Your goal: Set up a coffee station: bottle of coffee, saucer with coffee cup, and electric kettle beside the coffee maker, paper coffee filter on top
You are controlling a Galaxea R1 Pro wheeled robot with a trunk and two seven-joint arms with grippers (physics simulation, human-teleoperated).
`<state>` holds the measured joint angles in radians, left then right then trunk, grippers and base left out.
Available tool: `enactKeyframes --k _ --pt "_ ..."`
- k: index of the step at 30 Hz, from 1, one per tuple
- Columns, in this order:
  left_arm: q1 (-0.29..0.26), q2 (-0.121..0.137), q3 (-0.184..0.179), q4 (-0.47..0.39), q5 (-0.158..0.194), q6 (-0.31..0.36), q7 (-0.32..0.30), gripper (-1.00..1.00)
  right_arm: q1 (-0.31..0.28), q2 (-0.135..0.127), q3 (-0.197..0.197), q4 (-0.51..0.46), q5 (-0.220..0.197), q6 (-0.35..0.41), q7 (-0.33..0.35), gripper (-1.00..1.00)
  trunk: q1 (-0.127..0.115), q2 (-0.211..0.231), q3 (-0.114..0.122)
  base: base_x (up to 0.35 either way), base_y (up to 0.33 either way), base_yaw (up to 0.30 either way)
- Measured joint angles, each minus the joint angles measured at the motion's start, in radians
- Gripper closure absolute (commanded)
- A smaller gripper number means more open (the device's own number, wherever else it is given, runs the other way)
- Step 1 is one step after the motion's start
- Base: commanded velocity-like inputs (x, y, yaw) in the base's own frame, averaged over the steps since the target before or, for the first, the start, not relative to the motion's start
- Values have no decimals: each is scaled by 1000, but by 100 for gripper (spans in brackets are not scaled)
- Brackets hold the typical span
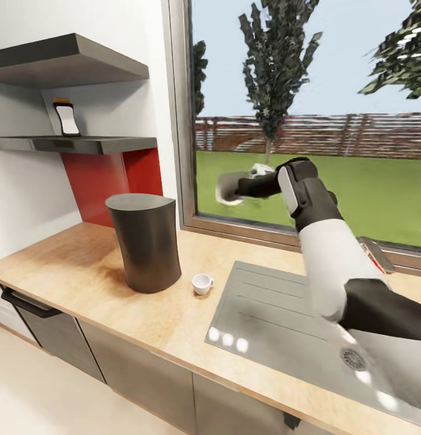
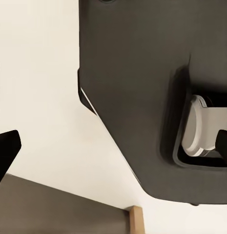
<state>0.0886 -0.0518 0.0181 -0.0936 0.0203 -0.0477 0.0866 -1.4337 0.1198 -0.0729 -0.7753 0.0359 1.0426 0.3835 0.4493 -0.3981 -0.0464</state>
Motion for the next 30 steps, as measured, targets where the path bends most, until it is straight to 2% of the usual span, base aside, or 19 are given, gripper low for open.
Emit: enactKeyframes --k 1,3,8,10,11,13,15,16,17,18,19,20,21,22,23,26,30 --pt "0 0 2 0 1 0 0 -100 -58 6 -22 70 0 0 -21 100 0 0 0 0 0 0" --pt "0 0 4 0 1 0 0 -100 -138 11 -39 139 0 0 -71 100 0 0 0 0 0 0" --pt "0 -1 6 -1 3 0 1 -100 -264 28 -51 189 0 0 -120 100 0 0 0 0 0 0" --pt "0 -3 5 -1 3 0 2 -100 -288 30 -83 208 2 0 -130 100 0 0 0 0 0 0" --pt "0 -4 5 -1 3 0 2 -100 -292 30 -118 223 3 0 -147 100 0 0 0 0 0 0" --pt "0 -5 5 -1 3 0 2 -100 -297 32 -227 255 4 1 -244 100 0 0 0 0 0 0" --pt "0 -6 6 -1 3 0 2 -100 -299 39 -362 275 -2 1 -407 100 0 0 0 0 0 0" --pt "0 -6 6 -1 3 0 2 -100 -300 50 -411 279 -22 2 -499 100 0 0 0 0 0 0" --pt "0 -6 6 -1 3 0 2 -100 -301 53 -455 280 -78 3 -633 100 0 0 0 0 0 0" --pt "0 -6 7 -1 3 0 2 -100 -301 54 -473 282 -141 4 -724 100 0 0 0 0 0 0" --pt "0 -7 6 -1 3 0 2 -100 -302 54 -499 290 -475 -81 -1043 100 0 0 0 0 0 0" --pt "0 -7 6 0 3 0 2 -100 -302 54 -499 290 -678 -145 -1290 100 0 0 0 0 0 0" --pt "0 -7 7 0 3 0 2 -100 -302 54 -494 288 -791 -213 -1397 100 0 0 0 0 0 0" --pt "0 -7 7 1 3 0 2 -100 -302 54 -465 285 -962 -330 -1538 100 0 0 0 0 0 0" --pt "0 -7 6 1 3 0 2 -100 -302 54 -449 284 -1003 -359 -1570 100 0 0 0 0 0 0" --pt "0 -9 5 0 3 0 2 -100 -305 54 -407 280 -1057 -396 -1618 100 0 0 0 0 0 0" --pt "0 -9 4 -1 3 0 2 -100 -309 54 -395 239 -1071 -404 -1629 100 0 0 0 0 0 0"
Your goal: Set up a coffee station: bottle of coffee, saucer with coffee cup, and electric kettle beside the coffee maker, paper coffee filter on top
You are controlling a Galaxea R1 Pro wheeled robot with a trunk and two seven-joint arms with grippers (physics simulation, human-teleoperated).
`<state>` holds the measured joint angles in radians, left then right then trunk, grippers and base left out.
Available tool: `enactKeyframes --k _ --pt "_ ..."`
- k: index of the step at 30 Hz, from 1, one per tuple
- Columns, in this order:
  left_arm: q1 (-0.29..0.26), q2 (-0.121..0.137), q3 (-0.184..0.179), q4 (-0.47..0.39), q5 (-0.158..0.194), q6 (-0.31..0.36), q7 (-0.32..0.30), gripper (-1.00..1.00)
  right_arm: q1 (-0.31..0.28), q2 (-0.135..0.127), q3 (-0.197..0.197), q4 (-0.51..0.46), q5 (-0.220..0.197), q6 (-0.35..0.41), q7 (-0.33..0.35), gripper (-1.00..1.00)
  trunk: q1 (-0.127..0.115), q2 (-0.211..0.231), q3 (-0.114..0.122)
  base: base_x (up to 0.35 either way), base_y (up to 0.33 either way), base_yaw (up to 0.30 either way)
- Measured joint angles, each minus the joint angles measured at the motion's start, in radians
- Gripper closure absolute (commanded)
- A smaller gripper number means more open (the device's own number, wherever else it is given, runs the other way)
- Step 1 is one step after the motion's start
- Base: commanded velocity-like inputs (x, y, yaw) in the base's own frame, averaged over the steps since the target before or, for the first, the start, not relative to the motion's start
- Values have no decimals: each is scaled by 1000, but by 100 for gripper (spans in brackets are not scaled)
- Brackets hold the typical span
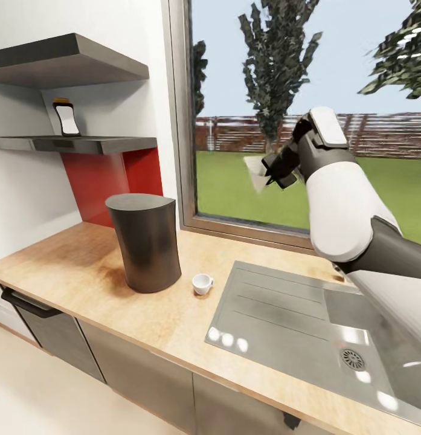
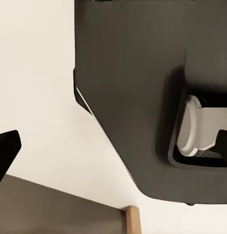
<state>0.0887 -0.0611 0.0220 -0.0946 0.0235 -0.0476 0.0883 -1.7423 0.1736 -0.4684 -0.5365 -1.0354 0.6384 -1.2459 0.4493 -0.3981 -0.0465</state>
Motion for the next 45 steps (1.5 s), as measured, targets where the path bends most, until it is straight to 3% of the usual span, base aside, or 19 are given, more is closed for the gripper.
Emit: enactKeyframes --k 3,4,7,11,13,15,17,25,45 --pt "0 0 0 0 0 0 -1 -100 -4 0 1 -44 -9 -1 0 100 0 0 0 0 0 0" --pt "0 -1 -1 -1 0 0 -1 -100 -5 0 1 -54 -26 -2 6 100 0 0 0 0 0 0" --pt "0 -1 -1 -2 0 0 -1 -100 -6 0 3 -64 -135 -1 25 100 0 0 0 0 0 0" --pt "0 -1 1 -1 0 0 -1 -100 -7 0 35 -52 -174 -3 8 100 0 0 0 0 0 0" --pt "0 -1 2 1 0 0 -1 -100 -16 0 69 -49 -182 -31 -35 100 0 0 0 0 0 0" --pt "0 0 2 4 0 0 -1 -100 -101 0 91 -49 -188 -153 -208 100 0 0 0 0 0 0" --pt "0 0 2 5 0 0 -1 -100 -133 0 95 -53 -198 -190 -297 100 0 0 0 0 0 0" --pt "0 8 3 11 0 7 11 -100 -155 0 99 -46 -321 -213 -320 100 0 0 0 0 0 0" --pt "3 40 -1 17 -1 13 14 -100 -155 0 101 2 -325 -210 -320 100 0 0 0 93 226 0"
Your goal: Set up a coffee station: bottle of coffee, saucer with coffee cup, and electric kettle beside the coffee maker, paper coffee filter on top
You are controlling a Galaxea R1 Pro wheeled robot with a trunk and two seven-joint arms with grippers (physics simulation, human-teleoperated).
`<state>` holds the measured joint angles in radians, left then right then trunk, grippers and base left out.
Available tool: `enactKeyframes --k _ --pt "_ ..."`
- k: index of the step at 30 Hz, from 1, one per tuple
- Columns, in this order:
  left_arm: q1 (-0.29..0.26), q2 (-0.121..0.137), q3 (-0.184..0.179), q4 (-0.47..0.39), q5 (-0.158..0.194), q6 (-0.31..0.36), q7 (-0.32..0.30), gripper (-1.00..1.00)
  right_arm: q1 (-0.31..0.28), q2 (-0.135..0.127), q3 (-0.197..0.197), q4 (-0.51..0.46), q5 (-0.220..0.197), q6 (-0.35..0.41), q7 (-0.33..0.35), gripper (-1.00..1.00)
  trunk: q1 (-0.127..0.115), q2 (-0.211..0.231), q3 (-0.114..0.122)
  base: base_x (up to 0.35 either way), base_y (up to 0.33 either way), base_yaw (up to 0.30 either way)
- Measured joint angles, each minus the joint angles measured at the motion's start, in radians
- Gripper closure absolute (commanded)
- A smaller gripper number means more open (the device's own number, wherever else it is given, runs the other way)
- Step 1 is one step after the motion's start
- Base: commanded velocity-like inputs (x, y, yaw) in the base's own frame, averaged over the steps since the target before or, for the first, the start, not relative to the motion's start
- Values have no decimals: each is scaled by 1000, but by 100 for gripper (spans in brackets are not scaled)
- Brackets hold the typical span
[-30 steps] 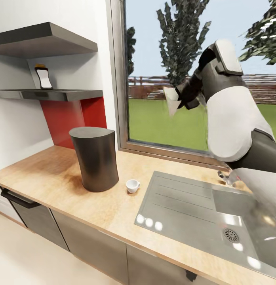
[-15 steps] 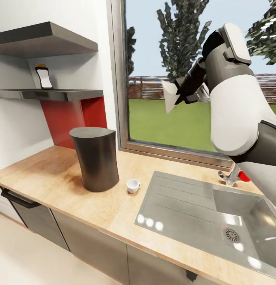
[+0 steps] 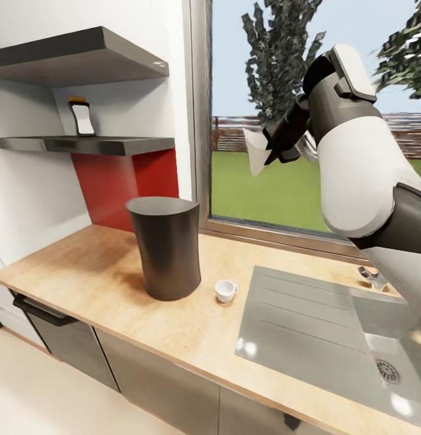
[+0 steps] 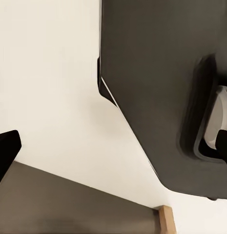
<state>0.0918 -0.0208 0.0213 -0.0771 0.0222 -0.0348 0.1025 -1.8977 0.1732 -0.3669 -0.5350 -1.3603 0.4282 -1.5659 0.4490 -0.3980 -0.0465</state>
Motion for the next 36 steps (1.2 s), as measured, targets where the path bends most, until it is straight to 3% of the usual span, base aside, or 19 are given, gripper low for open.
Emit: enactKeyframes --k 16,23,36 --pt "0 4 0 1 0 -3 -4 -100 0 0 -1 9 1 2 0 100 0 0 0 273 126 0" --pt "0 4 0 1 0 -4 -2 -100 0 0 -2 14 1 2 0 100 0 0 0 39 1 0" --pt "1 7 0 1 0 -4 -2 -100 -1 1 -4 131 2 2 10 100 0 0 0 1 109 0"
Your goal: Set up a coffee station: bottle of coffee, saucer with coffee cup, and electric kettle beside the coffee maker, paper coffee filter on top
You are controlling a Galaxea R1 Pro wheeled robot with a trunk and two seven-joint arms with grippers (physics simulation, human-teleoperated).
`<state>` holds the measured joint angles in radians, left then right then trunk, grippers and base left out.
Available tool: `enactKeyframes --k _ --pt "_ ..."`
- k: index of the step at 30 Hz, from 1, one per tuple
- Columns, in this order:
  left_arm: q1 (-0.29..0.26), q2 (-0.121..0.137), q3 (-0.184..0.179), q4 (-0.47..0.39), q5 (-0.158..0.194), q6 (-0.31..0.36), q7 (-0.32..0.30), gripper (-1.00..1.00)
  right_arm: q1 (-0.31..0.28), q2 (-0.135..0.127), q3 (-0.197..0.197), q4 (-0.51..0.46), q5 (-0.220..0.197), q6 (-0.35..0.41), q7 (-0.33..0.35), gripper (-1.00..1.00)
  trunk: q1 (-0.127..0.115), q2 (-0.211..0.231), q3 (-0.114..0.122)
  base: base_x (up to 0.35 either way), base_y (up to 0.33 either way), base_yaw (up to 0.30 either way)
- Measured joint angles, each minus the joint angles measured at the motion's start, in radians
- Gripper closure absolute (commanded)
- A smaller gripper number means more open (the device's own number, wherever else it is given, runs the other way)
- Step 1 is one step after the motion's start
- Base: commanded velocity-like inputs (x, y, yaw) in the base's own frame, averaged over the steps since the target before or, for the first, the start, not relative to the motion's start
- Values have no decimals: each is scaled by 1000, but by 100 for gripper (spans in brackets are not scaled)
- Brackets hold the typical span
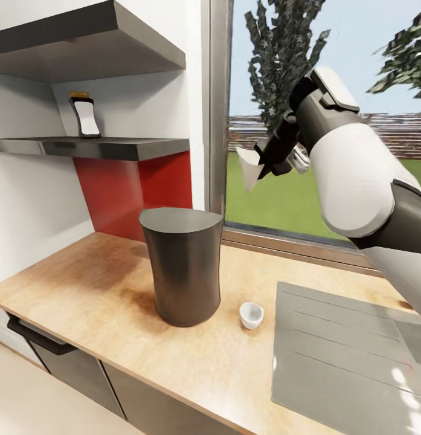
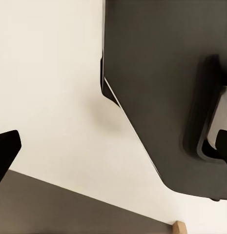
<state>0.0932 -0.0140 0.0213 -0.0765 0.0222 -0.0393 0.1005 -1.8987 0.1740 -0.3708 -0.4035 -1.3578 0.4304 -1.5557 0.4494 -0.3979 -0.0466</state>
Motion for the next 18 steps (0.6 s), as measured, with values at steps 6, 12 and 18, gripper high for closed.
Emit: enactKeyframes --k 6,12,18 --pt "0 4 0 0 0 -1 0 -100 -1 0 -2 92 2 2 112 100 0 0 0 0 164 0" --pt "0 7 -1 0 0 -1 -1 -100 -1 0 -3 103 3 3 126 100 0 0 0 0 65 0" --pt "0 7 0 0 0 -1 0 -100 -1 0 -3 106 3 3 126 100 0 0 0 2 79 0"
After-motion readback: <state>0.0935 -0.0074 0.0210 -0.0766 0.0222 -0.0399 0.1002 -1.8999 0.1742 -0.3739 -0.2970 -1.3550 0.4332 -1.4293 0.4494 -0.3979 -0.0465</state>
